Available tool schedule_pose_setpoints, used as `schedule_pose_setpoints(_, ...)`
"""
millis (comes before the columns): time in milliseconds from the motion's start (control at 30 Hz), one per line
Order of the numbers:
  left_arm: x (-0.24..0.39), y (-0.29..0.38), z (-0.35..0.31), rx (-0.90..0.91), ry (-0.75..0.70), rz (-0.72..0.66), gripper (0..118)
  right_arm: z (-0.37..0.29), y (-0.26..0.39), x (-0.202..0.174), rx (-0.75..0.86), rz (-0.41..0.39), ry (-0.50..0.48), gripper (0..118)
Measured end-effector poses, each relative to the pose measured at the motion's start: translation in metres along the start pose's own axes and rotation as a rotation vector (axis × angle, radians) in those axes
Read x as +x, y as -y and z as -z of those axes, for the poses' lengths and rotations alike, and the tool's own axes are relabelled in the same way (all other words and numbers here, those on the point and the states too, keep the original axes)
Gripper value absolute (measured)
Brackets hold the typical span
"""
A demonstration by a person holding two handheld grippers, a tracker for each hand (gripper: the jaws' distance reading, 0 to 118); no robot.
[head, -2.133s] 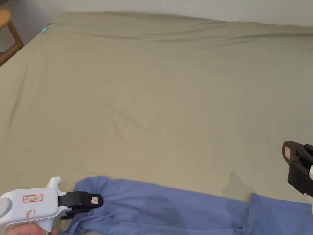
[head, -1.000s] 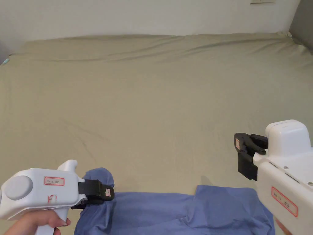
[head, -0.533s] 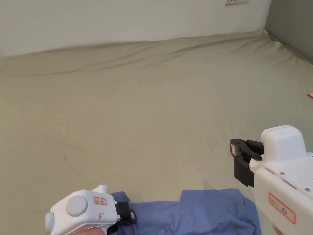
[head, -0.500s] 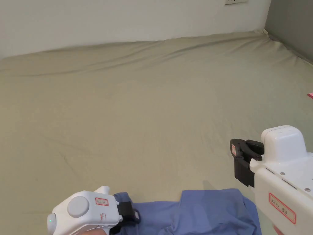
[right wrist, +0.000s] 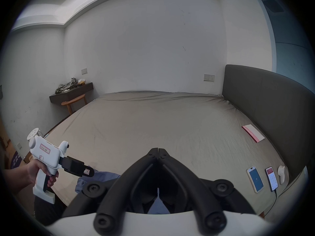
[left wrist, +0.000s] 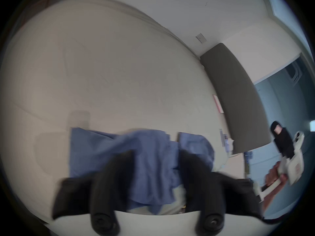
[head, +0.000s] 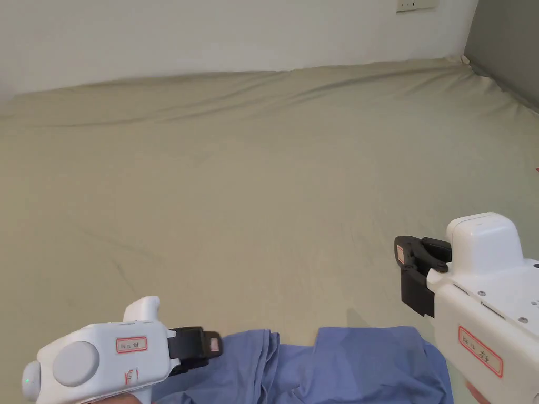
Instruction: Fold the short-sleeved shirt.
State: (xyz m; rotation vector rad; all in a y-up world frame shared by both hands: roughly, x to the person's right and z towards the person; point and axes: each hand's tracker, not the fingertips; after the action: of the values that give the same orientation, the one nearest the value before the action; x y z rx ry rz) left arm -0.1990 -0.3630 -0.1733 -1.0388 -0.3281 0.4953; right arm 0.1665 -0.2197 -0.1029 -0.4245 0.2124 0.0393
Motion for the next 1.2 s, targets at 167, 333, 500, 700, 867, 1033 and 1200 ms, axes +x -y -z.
schedule_pose_setpoints(167,0.017,0.037,0.028,0.04,-0.183,0.308,0,-0.002,-0.001,-0.008,-0.002,-0.012,-0.008,0)
schedule_pose_setpoints(333,0.052,0.088,0.072,-0.042,-0.262,0.554,0,0.0,0.002,0.001,-0.009,-0.025,-0.007,0)
schedule_pose_setpoints(500,0.086,0.119,0.093,0.016,-0.402,0.651,0,-0.002,0.001,-0.001,-0.009,-0.028,-0.004,0)
schedule_pose_setpoints(700,0.113,0.126,0.103,0.016,-0.3,0.645,0,0.002,0.004,0.002,-0.017,-0.024,-0.008,0)
schedule_pose_setpoints(867,0.116,0.124,0.093,-0.005,-0.108,0.566,0,0.001,0.002,-0.002,-0.018,-0.028,-0.013,0)
schedule_pose_setpoints(1033,0.092,0.1,0.044,0.07,0.085,0.366,0,0.0,0.0,-0.001,-0.013,-0.027,-0.007,0)
schedule_pose_setpoints(1200,0.024,0.058,-0.003,0.145,0.11,0.155,0,0.0,0.0,0.001,-0.008,-0.027,-0.006,0)
